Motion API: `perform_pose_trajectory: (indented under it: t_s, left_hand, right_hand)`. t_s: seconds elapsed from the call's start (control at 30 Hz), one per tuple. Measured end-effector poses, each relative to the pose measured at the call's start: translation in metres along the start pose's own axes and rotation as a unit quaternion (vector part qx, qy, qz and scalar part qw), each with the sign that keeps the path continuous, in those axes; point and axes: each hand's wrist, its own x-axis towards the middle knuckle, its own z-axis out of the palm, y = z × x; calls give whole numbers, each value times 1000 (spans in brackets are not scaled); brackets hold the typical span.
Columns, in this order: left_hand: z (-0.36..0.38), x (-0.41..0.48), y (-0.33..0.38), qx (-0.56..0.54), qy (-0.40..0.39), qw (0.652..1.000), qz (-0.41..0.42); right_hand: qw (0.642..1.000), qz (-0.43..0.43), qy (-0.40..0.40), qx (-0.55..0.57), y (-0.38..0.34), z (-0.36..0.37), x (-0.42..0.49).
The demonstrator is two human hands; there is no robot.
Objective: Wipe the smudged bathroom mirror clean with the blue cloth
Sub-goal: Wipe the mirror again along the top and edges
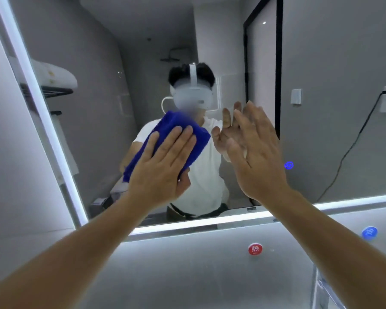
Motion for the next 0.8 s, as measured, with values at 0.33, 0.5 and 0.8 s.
perform_pose_trajectory:
  t_s: [0.33, 0.5, 0.8]
  left_hand:
    - [-1, -36, -3, 4, -90, 952, 294]
    - [-25, 52, -59, 40, -19, 997, 69]
    - [-18, -1, -51, 31, -102, 951, 290]
  right_hand:
    - [1000, -14, -16, -1, 2, -11, 6]
    - [1000, -8, -4, -9, -19, -8, 27]
    - [999, -42, 5, -2, -25, -18, 42]
